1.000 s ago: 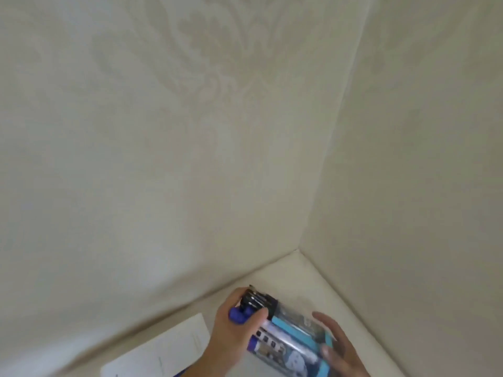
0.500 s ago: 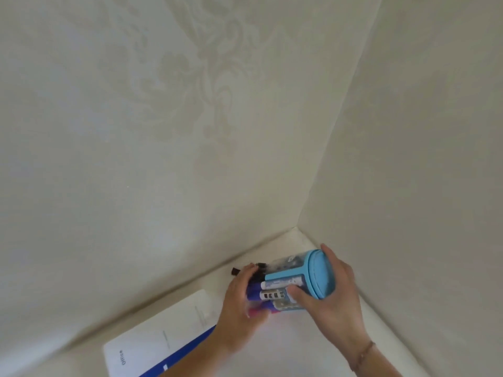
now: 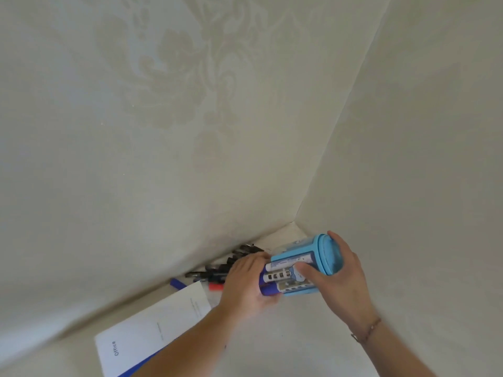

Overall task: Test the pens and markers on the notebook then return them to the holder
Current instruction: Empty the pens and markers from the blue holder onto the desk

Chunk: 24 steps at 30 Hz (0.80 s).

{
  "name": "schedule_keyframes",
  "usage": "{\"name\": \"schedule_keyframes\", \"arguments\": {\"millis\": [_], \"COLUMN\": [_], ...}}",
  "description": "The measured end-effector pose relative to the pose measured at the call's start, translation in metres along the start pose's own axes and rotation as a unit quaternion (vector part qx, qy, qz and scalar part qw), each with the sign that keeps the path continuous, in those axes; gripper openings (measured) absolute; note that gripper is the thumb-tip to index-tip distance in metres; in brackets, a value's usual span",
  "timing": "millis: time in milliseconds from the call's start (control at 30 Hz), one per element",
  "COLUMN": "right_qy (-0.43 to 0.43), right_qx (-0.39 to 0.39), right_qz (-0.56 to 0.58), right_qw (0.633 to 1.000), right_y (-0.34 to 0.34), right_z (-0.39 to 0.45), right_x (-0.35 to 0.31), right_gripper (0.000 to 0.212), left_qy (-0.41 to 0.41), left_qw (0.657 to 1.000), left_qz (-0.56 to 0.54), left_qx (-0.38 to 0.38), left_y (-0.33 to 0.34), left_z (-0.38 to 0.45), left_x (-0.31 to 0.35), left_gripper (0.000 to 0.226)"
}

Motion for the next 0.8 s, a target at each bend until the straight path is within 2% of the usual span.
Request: {"name": "schedule_keyframes", "arguments": {"millis": [167, 233, 300, 367, 400, 467, 533, 667, 800], "right_qy": [-0.015, -0.010, -0.005, -0.005, -0.004, -0.010, -0.020, -0.027, -0.033], "right_qx": [-0.013, -0.006, 0.003, 0.011, 0.013, 0.012, 0.007, 0.005, 0.004], "right_qz": [-0.020, -0.015, -0.013, -0.009, -0.004, -0.005, -0.019, -0.026, -0.036], "right_qw": [1.000, 1.000, 1.000, 1.000, 1.000, 1.000, 1.000, 0.999, 0.999], "right_y": [-0.007, -0.008, -0.008, -0.007, -0.006, -0.004, -0.004, -0.006, -0.006], "right_z": [0.001, 0.003, 0.005, 0.008, 0.008, 0.009, 0.010, 0.006, 0.000], "right_x": [0.007, 0.010, 0.011, 0.013, 0.013, 0.012, 0.012, 0.014, 0.014], "right_gripper": [0.092, 0.092, 0.092, 0.093, 0.093, 0.093, 0.094, 0.097, 0.096], "left_qy": [0.053, 0.061, 0.077, 0.052, 0.029, 0.003, -0.003, -0.003, -0.036], "left_qw": [0.996, 0.995, 0.992, 0.994, 0.997, 0.998, 0.996, 0.992, 0.990], "left_qz": [0.054, 0.060, 0.088, 0.080, 0.062, 0.051, 0.073, 0.093, 0.038], "left_qx": [-0.056, -0.056, -0.051, -0.052, -0.046, -0.034, -0.056, -0.086, -0.134], "left_y": [0.008, 0.007, 0.007, 0.007, 0.007, 0.006, 0.005, 0.007, 0.011], "left_z": [0.008, 0.010, 0.012, 0.013, 0.014, 0.019, 0.024, 0.033, 0.034], "left_x": [-0.013, -0.008, 0.004, 0.015, 0.017, 0.018, 0.017, 0.015, 0.011], "left_gripper": [0.058, 0.064, 0.082, 0.092, 0.090, 0.077, 0.064, 0.053, 0.063]}}
Point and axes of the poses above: each hand's wrist, its own z-axis towards the middle knuckle, its own y-axis out of the palm, x = y × z, the point moved 3 cm from there along z, towards the middle knuckle, and after that the axes turned 8 degrees about -y, right-handed, at the moved point
